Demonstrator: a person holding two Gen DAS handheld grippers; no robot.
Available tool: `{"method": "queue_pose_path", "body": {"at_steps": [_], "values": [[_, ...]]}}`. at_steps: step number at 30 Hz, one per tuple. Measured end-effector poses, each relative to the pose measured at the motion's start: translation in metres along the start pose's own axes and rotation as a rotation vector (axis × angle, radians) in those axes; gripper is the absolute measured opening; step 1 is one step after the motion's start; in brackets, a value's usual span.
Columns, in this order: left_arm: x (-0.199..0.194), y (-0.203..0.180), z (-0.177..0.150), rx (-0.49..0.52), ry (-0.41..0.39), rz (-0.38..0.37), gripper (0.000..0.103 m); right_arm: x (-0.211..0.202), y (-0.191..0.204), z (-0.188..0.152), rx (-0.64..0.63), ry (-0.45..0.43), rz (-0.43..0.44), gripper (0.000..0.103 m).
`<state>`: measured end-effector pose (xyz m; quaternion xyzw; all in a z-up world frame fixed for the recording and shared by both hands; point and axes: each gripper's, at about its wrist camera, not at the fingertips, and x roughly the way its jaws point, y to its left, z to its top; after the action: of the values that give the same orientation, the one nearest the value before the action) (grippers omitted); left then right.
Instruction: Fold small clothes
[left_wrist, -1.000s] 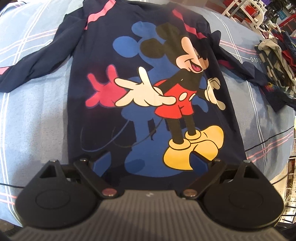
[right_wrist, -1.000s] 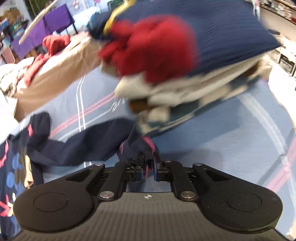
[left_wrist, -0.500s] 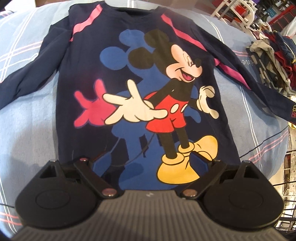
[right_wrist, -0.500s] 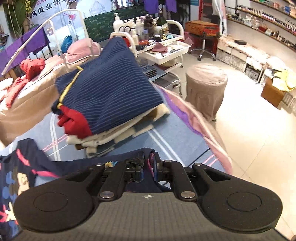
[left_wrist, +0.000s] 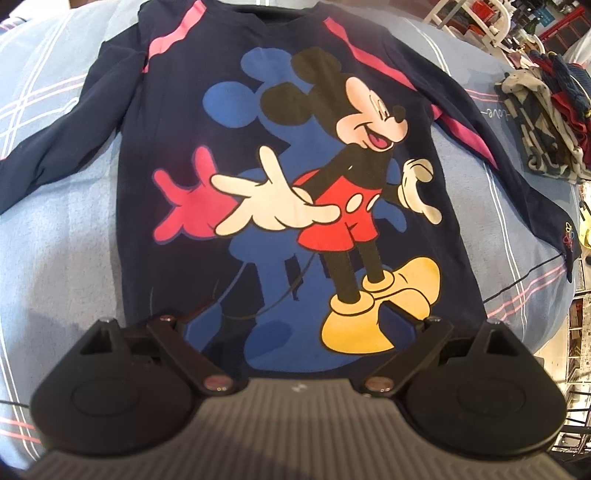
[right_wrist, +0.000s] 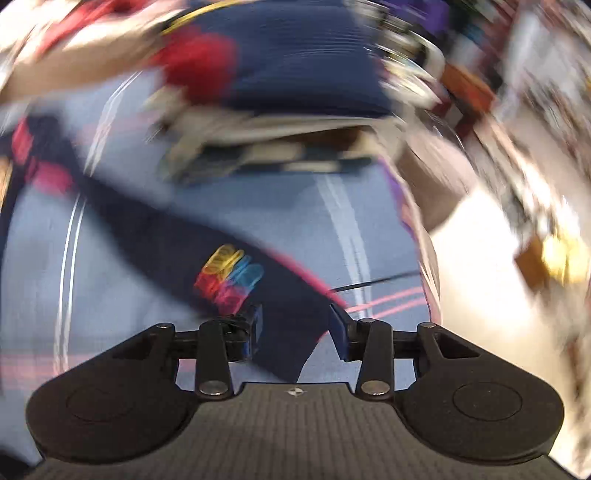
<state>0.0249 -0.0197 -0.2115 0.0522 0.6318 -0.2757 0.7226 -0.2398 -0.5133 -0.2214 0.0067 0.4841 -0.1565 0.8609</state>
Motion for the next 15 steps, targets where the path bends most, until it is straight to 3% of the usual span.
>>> {"method": "queue_pose_path", "body": {"at_steps": [3,6,10,11,13,15], "values": [[0.003,-0.006,0.002,0.016,0.008,-0.001,0.093,0.011,0.030,-0.015,-0.201,0.016,-0.010,0.069],[0.004,-0.017,0.003,0.048,0.013,-0.003,0.093,0.031,0.038,-0.021,-0.291,0.050,-0.042,0.065],[0.005,-0.029,0.002,0.072,0.023,-0.010,0.093,0.055,0.042,-0.027,-0.357,0.111,-0.032,0.040],[0.005,-0.031,0.002,0.075,0.024,-0.012,0.093,0.058,0.039,-0.027,-0.341,0.127,-0.013,0.038],[0.005,-0.033,0.001,0.078,0.025,-0.010,0.094,0.058,0.030,-0.022,-0.269,0.139,0.027,0.015],[0.004,-0.032,0.000,0.071,0.021,-0.009,0.094,0.047,0.020,-0.014,-0.176,0.130,0.062,0.007]]}}
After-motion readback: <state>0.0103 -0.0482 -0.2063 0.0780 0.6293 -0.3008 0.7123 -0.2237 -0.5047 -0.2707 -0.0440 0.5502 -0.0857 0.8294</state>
